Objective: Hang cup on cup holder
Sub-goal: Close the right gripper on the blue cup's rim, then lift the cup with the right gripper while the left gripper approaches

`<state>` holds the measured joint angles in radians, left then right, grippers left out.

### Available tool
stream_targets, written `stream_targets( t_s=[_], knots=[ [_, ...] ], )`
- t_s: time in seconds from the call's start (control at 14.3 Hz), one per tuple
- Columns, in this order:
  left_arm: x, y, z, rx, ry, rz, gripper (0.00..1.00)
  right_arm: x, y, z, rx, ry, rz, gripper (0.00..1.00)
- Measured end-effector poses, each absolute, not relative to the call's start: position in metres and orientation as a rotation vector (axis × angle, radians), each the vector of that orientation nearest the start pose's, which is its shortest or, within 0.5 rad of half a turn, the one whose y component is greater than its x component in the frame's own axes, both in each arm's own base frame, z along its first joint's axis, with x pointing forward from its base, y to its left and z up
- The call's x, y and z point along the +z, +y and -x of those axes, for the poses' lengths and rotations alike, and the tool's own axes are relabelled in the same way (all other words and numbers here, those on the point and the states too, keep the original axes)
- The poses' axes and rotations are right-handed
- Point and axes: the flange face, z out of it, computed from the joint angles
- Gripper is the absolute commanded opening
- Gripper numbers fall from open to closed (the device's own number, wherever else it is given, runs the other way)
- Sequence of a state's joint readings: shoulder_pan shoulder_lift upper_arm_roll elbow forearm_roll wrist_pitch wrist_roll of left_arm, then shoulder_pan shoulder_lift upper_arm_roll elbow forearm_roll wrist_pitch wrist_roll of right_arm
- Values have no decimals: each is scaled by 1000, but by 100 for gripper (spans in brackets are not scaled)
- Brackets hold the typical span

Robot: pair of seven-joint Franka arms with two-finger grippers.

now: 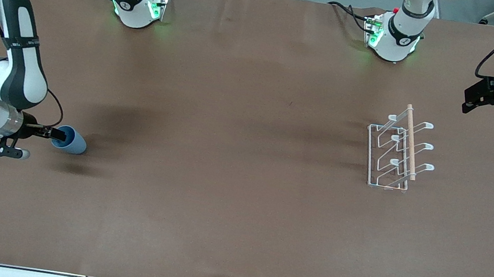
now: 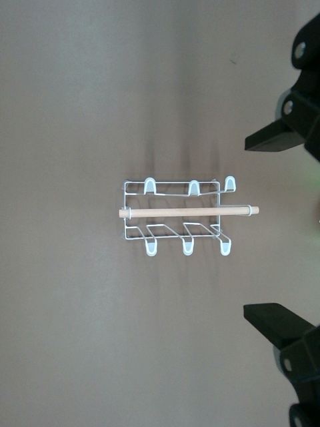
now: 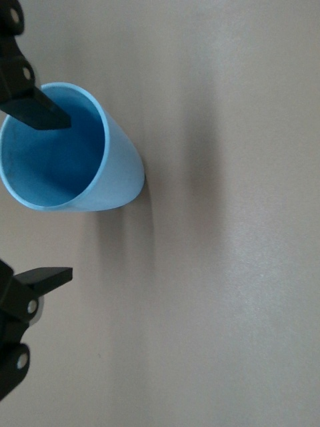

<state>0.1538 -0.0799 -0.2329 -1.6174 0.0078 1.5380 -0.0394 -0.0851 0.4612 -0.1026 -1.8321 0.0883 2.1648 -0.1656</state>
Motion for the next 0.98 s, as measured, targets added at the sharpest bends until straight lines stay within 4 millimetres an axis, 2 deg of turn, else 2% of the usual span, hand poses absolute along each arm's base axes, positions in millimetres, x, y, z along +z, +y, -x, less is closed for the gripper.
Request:
stream_targets(
  t_s=[0.07, 0.21, 0.28, 0.42, 0.77, 0.84, 0.98],
  knots=[
    [642, -46, -525, 0, 60, 3115, 100, 268, -110, -620, 185, 106, 3089, 46],
    [642, -46, -525, 1, 60, 3115, 100, 262, -110, -618, 193, 105, 3089, 17],
    [642, -46, -525, 2, 60, 3115, 100, 259, -110, -617, 199, 102, 3088, 9],
    [641, -46, -524, 8, 61, 3114, 100, 255, -108, -615, 212, 98, 3086, 3],
    [641, -46, -524, 18, 61, 3114, 100, 254, -105, -615, 221, 91, 3084, 0],
    [641, -46, -523, 19, 61, 3114, 100, 259, -105, -616, 214, 90, 3084, 0],
    [641, -46, -523, 19, 61, 3114, 100, 285, -103, -617, 202, 83, 3080, 0]
  ],
)
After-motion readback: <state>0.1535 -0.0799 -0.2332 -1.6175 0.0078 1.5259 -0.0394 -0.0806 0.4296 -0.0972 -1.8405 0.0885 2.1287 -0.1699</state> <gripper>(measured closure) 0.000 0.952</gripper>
